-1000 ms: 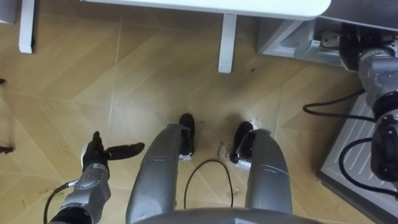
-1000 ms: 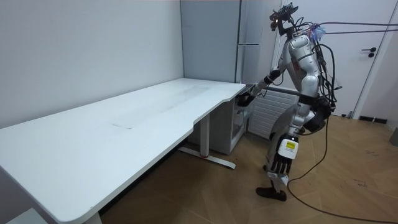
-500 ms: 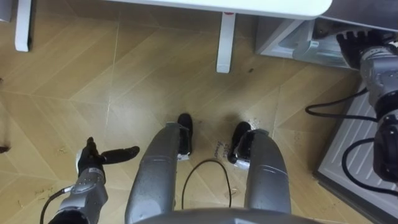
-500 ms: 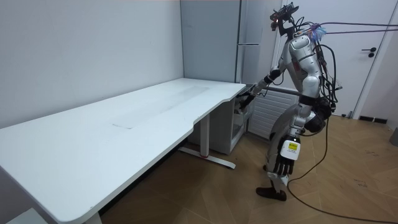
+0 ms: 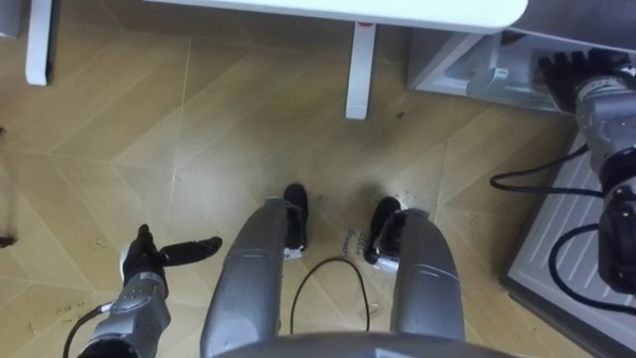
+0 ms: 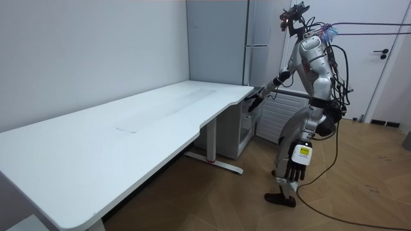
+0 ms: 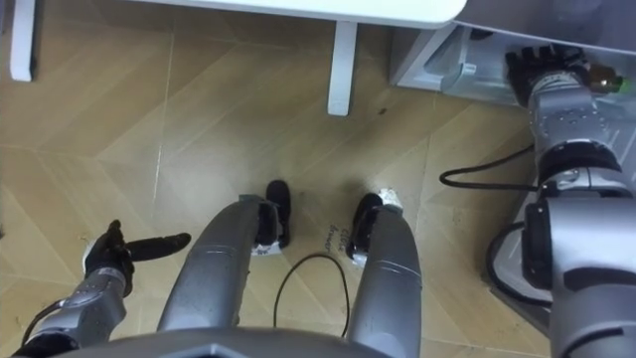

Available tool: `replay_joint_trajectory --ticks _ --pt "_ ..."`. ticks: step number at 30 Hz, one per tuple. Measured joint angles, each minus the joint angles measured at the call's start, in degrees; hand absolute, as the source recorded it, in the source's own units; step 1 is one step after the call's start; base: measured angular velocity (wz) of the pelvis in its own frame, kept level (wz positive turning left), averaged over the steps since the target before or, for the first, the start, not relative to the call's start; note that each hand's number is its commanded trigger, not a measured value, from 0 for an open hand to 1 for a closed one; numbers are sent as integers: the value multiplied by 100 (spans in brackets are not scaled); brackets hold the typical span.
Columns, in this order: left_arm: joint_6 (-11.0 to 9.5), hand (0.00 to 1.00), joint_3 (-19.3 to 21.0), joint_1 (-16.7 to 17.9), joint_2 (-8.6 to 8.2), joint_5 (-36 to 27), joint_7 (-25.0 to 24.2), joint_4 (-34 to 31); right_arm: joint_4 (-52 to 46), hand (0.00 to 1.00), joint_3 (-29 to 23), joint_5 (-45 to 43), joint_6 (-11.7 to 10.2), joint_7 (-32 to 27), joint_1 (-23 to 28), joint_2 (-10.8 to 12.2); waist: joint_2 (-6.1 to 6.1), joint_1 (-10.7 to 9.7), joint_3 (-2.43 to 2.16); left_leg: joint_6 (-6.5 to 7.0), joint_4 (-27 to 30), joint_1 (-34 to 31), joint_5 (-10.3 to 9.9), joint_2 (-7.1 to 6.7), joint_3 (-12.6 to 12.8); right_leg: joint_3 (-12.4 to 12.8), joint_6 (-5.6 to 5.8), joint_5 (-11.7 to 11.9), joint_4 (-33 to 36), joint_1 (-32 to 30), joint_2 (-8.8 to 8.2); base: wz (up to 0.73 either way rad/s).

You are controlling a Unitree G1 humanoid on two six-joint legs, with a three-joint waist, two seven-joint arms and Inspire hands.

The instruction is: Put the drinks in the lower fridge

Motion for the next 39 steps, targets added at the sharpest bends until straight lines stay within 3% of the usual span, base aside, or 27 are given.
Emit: replay_joint_trajectory --ticks 7,16,20,22,23,29,33,39 --pt "-96 0 -40 67 4 -10 -31 -42 -141 0 213 -382 -30 -52 215 -12 2 -19 -1 -23 -164 212 -9 20 31 -9 2 7 -161 204 35 -2" --pt "-297 0 -26 202 32 -8 -64 47 -875 0 222 -850 -258 -246 1052 -24 0 -81 -3 -12 -199 494 -85 22 57 -53 58 -44 -248 535 23 2" --pt "-381 0 68 218 34 -31 -160 111 -1006 0 222 -1176 -325 -263 1329 -23 9 -112 -14 -8 -219 621 -88 109 56 -92 76 -19 -388 733 86 -1" --pt "-378 0 68 237 33 -131 -178 161 -1263 0 223 -1172 -407 -265 1653 -19 9 -122 -42 -4 -264 724 -92 108 56 -102 87 11 -475 857 118 -3" --pt "-378 0 69 272 30 -126 -185 205 -1460 0 220 -1194 -457 -264 1895 -14 7 -137 -106 -4 -308 786 -92 110 66 -81 103 23 -529 916 140 -7" --pt "-352 0 223 533 19 -130 -362 307 -2037 0 132 -1199 -657 -352 2646 15 79 -246 -261 -3 -563 1240 -91 159 194 -72 107 121 -857 1335 194 -14" --pt "-336 0 390 678 11 -135 -461 212 -2054 0 -17 -1162 -755 -468 2811 84 111 -349 -276 -12 -622 1317 -88 255 198 -72 110 243 -1118 1492 332 -9" --pt "-327 0 400 710 -26 -120 -459 217 -2010 0 -27 -1146 -883 -654 2938 187 114 -329 -270 7 -765 1390 -76 317 375 58 135 363 -1285 1481 362 -14"
